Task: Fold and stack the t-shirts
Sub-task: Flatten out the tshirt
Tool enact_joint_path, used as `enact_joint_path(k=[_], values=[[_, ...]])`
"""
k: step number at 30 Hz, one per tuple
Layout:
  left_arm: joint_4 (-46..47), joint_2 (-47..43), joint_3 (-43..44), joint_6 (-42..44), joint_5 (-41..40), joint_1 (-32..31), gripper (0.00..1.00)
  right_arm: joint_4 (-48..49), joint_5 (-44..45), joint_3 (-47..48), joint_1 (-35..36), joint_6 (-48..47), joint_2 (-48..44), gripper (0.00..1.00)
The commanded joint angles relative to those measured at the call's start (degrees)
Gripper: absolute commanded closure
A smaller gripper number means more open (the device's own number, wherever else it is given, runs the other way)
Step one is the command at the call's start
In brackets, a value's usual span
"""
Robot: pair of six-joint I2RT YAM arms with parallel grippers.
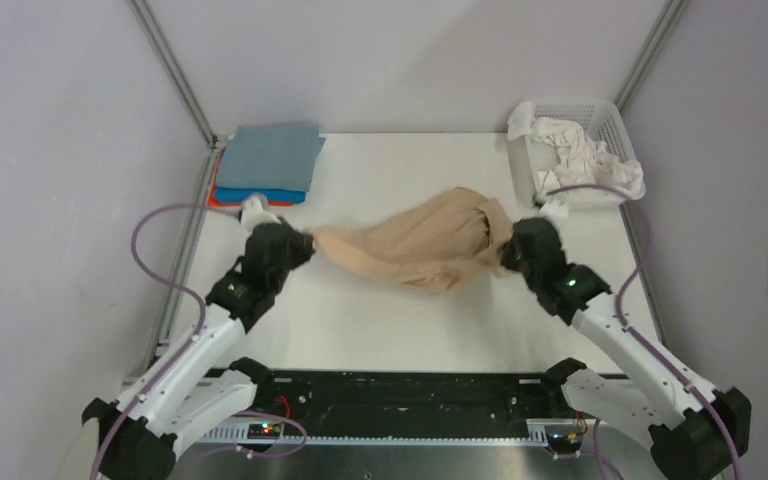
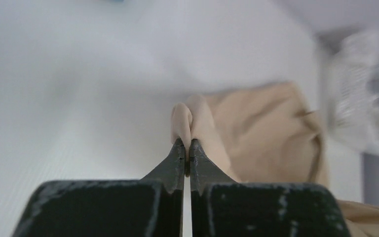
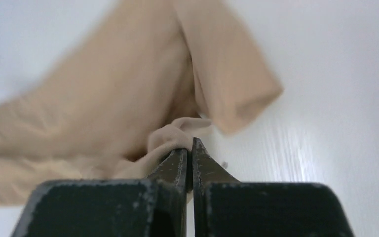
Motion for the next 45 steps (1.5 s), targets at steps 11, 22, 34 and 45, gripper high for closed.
enact_joint_path(k=[11, 22, 34, 45], values=[[6.5, -3.2, 38.1, 20.6, 2.7, 0.5, 1.0, 7.5, -9.5, 43.9, -15.8, -21.0, -6.9, 1.0], [2.5, -11.7, 54.9, 25.1, 13.2, 0.4, 1.0, 1.5, -23.4, 79.3, -15.8, -27.9, -1.6, 1.0], [1.1, -8.1, 58.3, 26.1, 16.1, 0.4, 1.0, 2.4, -22.8, 81.8, -15.8, -32.2, 0.6, 1.0], [2.1, 9.8, 40.0, 30.4, -19.9, 0.9, 0.95, 20.6, -16.9, 49.4, -16.5, -36.4, 7.3, 1.0]])
